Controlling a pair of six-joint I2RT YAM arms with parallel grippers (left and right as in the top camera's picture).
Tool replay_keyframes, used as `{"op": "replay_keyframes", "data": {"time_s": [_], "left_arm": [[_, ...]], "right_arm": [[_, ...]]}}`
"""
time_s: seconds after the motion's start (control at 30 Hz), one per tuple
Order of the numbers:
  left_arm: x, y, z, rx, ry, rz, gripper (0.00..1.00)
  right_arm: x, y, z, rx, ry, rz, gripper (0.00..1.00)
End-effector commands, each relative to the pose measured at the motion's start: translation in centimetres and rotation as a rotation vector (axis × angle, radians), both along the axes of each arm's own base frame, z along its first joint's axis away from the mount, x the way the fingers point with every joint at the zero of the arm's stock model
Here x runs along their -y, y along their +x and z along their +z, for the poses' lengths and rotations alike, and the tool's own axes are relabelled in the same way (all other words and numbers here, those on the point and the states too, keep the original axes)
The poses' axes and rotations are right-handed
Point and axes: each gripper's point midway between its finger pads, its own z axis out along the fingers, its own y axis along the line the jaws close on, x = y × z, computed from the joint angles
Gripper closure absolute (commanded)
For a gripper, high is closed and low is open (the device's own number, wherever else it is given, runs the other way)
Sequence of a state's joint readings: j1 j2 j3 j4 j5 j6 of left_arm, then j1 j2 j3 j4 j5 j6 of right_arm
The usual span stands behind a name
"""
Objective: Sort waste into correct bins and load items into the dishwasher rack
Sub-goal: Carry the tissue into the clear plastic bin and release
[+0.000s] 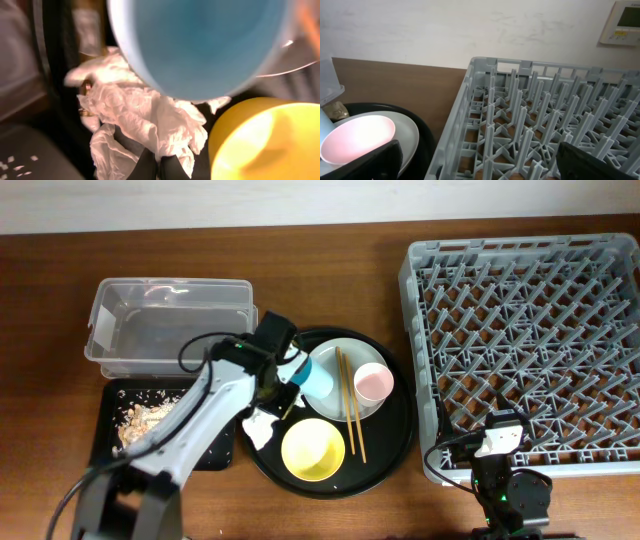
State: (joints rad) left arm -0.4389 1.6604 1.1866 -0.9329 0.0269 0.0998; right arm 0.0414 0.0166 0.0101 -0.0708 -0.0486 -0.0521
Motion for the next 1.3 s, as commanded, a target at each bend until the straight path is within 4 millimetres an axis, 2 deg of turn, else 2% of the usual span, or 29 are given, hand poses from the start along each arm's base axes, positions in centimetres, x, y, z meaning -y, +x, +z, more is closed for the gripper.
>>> {"op": "replay_keyframes", "data": {"time_s": [0.0, 0.1, 0.17, 0.23, 0.33, 0.37, 0.5, 0.57, 0.67, 0.77, 0.8, 0.87, 0.93, 0.97, 1.0, 1.07, 1.13, 1.17, 1.2, 1.27], "left_arm": [[0.2, 0.7, 3.2, 0.083, -0.052, 0.045, 0.99], [-0.5, 1.4, 4.9, 0.151, -0.036, 0.083, 0.99], [-2.1, 2.6, 6.6, 0.240, 0.027, 0.175, 0.99], [-4.5, 4.2, 8.6, 0.363, 0.105, 0.296, 0.99], [-7.8, 6.5, 10.6, 0.503, 0.160, 0.472, 0.96], [-9.2, 7.6, 11.3, 0.551, 0.156, 0.543, 0.95], [-12.4, 11.0, 13.3, 0.675, 0.083, 0.671, 0.95], [-13.0, 12.4, 13.6, 0.701, 0.018, 0.698, 0.95], [-13.4, 13.8, 12.3, 0.672, -0.047, 0.705, 0.93], [-14.2, 14.8, 9.8, 0.631, -0.029, 0.722, 0.79], [-14.2, 15.0, 9.3, 0.622, -0.023, 0.722, 0.72], [-14.2, 15.4, 8.5, 0.616, -0.017, 0.722, 0.28], [-14.2, 15.5, 8.4, 0.617, -0.019, 0.722, 0.17], [-14.2, 15.6, 8.5, 0.622, -0.021, 0.722, 0.17], [-14.2, 15.7, 9.2, 0.637, -0.027, 0.720, 0.17], [-13.6, 15.6, 10.9, 0.662, -0.063, 0.707, 0.26], [-11.9, 14.9, 12.7, 0.665, -0.135, 0.665, 0.48], [-10.9, 14.5, 13.3, 0.657, -0.172, 0.639, 0.67], [-8.5, 13.4, 14.3, 0.629, -0.254, 0.574, 0.98], [-5.8, 11.9, 14.5, 0.575, -0.318, 0.504, 1.00]], "right_arm": [[0.0, 0.0, -0.3, -0.006, 0.004, -0.002, 0.01], [0.0, 0.0, -0.3, -0.006, 0.004, -0.001, 0.01], [0.0, 0.0, -0.3, -0.006, 0.004, -0.001, 0.01], [0.0, 0.0, -0.3, -0.006, 0.004, -0.001, 0.01], [0.0, 0.0, -0.3, -0.006, 0.004, -0.002, 0.01], [0.0, 0.0, -0.3, -0.006, 0.004, -0.002, 0.01], [0.0, 0.0, -0.3, -0.006, 0.004, -0.002, 0.01], [0.0, 0.0, -0.3, -0.006, 0.004, -0.002, 0.01], [0.0, 0.0, -0.3, -0.006, 0.004, -0.002, 0.01], [0.0, 0.0, -0.3, -0.006, 0.004, -0.002, 0.01], [0.0, 0.0, -0.3, -0.006, 0.004, -0.002, 0.01], [0.0, 0.0, -0.3, -0.006, 0.004, -0.002, 0.01], [0.0, 0.0, -0.3, -0.006, 0.004, -0.002, 0.01], [0.0, 0.0, -0.3, -0.006, 0.004, -0.002, 0.01], [0.0, 0.0, -0.3, -0.006, 0.004, -0.002, 0.01], [0.0, 0.0, -0.2, -0.005, 0.004, -0.002, 0.01], [0.0, 0.0, -0.3, -0.006, 0.004, -0.002, 0.01], [0.0, 0.0, -0.3, -0.006, 0.004, -0.002, 0.01], [0.0, 0.0, -0.3, -0.006, 0.004, -0.002, 0.01], [0.0, 0.0, -0.3, -0.006, 0.004, -0.002, 0.01]]}}
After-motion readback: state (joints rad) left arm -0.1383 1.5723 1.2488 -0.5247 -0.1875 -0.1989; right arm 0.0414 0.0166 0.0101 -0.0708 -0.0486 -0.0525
